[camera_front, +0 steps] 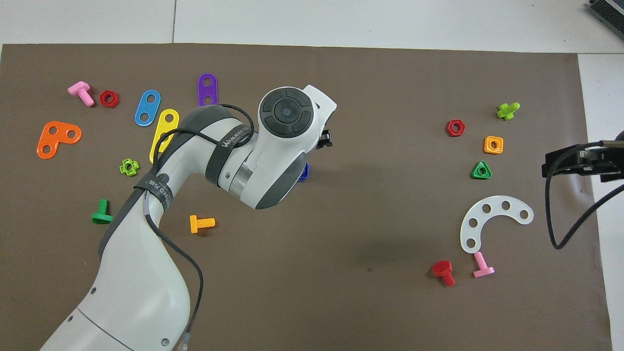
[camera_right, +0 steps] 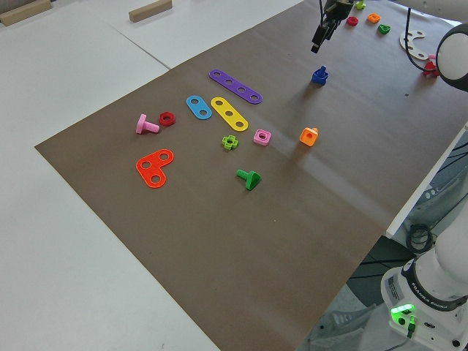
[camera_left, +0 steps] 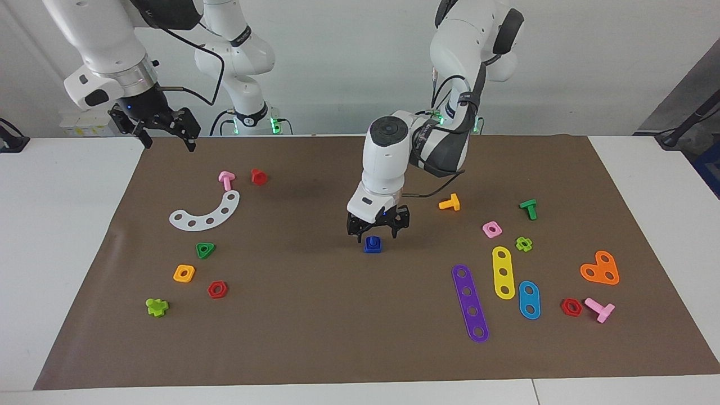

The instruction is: Unscrew and place screws in storage area

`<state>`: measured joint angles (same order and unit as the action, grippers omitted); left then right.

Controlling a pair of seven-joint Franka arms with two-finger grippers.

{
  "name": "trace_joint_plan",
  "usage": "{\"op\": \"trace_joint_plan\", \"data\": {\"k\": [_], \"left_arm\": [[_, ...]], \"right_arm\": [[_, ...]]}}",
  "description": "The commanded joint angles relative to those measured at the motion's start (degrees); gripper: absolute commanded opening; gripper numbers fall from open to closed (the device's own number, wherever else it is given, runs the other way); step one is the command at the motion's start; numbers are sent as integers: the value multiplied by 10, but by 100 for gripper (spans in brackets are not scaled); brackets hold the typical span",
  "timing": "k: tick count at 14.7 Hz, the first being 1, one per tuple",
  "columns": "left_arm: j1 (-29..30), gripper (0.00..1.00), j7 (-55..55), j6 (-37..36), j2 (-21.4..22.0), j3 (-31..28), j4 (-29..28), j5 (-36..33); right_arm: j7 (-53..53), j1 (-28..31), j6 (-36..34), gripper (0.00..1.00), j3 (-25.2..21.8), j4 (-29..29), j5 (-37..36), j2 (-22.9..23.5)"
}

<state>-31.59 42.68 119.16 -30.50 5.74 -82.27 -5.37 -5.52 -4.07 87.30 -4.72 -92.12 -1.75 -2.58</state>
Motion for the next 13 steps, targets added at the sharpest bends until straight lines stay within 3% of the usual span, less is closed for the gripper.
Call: {"op": "trace_joint_plan", "data": {"k": [1, 7, 13], "left_arm": [[-4, 97, 3, 47, -9, -3, -17, -11], [-3, 97, -29, 82, -10, -2, -60, -12], [-5, 99, -48, 81, -21, -2, -61, -12]], "right_arm": [[13, 6, -6, 100, 4, -5, 4, -9], [13, 6, -6, 100, 4, -5, 5, -9], [13, 6, -6, 100, 4, -6, 4, -9]]}}
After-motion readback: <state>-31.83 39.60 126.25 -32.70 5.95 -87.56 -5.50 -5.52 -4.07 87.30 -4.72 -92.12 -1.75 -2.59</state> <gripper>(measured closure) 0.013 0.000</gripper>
